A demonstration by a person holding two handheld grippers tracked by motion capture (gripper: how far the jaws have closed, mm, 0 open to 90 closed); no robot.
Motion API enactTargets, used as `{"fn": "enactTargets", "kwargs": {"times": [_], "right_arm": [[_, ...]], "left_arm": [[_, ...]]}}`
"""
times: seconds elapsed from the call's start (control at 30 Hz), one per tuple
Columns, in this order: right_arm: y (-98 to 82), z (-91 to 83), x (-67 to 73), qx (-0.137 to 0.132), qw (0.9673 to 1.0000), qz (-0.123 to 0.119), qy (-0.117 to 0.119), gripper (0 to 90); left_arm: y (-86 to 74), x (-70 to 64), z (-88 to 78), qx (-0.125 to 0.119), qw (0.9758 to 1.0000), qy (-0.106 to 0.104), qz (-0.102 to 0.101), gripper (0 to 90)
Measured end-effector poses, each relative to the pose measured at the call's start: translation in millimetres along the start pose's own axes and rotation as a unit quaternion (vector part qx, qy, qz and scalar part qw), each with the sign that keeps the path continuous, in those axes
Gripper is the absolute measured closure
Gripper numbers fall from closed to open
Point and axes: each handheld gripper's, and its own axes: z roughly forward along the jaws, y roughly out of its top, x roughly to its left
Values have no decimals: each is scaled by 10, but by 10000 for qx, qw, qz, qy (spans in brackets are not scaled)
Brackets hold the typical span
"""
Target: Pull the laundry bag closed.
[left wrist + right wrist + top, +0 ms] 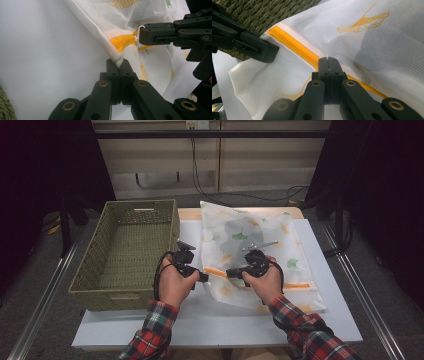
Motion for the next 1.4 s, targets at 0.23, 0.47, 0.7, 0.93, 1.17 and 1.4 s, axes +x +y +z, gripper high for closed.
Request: {"fn": "enactTargets", "kwargs": {"times": [0.23, 0.47, 0.7, 0.93, 1.17, 1.4], "right_arm": [[-21, -30, -40, 6, 10000, 28, -27, 900], [-32, -57, -63, 7, 9999, 64, -93, 900], [-50, -82, -85, 15, 9999, 45, -109, 900], [-49, -112, -94, -13, 9999, 63, -138, 900], [-66, -151, -138, -49, 9997, 91, -201, 900], [-70, -175, -157, -46, 9997, 73, -230, 900]], "left_arm": [[2, -4, 7, -39, 10000, 32, -57, 890], [4, 12, -4, -61, 10000, 29, -71, 890], [8, 16, -8, -49, 10000, 66, 6, 890], [5, -10, -2, -56, 9999, 39, -102, 890], [8, 5, -11, -39, 10000, 50, -40, 890], [7, 12, -8, -39, 10000, 52, -54, 890]]}}
